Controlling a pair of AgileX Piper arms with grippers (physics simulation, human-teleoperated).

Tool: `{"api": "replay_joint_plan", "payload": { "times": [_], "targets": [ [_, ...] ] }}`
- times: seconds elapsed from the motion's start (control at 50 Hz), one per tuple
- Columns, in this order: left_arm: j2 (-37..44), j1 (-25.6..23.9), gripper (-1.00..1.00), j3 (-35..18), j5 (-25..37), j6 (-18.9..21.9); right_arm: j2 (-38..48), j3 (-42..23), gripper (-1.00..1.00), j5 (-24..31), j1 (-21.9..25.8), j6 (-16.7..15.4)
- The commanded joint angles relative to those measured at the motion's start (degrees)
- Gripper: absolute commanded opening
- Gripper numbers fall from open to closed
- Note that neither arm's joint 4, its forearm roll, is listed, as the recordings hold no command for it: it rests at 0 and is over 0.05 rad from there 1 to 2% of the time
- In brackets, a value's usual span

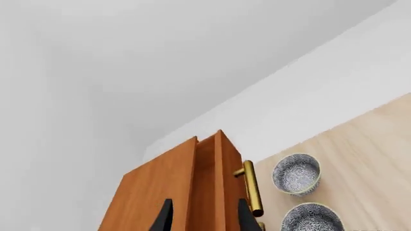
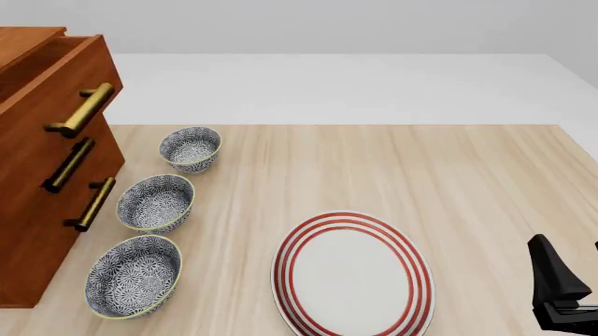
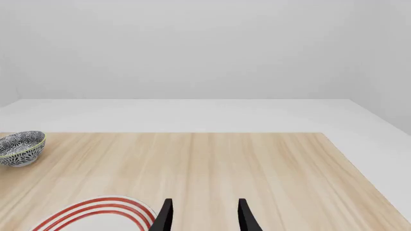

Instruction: Open the top drawer of the cabinet.

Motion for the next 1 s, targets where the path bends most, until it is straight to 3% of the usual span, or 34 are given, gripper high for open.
{"api": "replay_joint_plan", "payload": {
  "times": [0.02, 0.04, 0.26, 0.42, 0.48, 0.5, 0.56, 0.72, 1.0],
  "targets": [
    [-1.35, 2.82, 1.00, -4.49, 8.80, -7.06, 0.00, 0.00, 1.00, 0.00, -0.01, 0.00],
    [-0.85, 1.97, 1.00, -6.54, 12.34, -10.87, 0.00, 0.00, 1.00, 0.00, 0.00, 0.00],
    [-0.36, 2.55, 1.00, -5.42, 13.70, -12.72, -0.01, 0.00, 1.00, 0.00, 0.00, -0.01],
    [2.71, 2.23, 1.00, -7.56, 14.69, -15.63, 0.00, 0.00, 1.00, 0.00, 0.00, 0.00],
    [4.84, 1.62, 1.00, -10.19, 15.79, -19.23, 0.00, 0.00, 1.00, 0.00, 0.00, -0.01],
    [5.87, 4.02, 1.00, -10.83, 15.40, -21.05, 0.01, 0.00, 1.00, 0.00, 0.00, -0.01],
    [5.60, 2.63, 1.00, -9.64, 15.26, -19.68, -0.01, 0.00, 1.00, 0.00, 0.00, -0.01],
    [9.53, 1.86, 1.00, -9.21, 16.18, -24.53, 0.00, 0.00, 1.00, 0.00, 0.01, 0.01],
    [15.00, 3.50, 1.00, -10.41, 14.93, -26.74, 0.01, 0.00, 1.00, 0.00, -0.01, -0.01]
  ]
}}
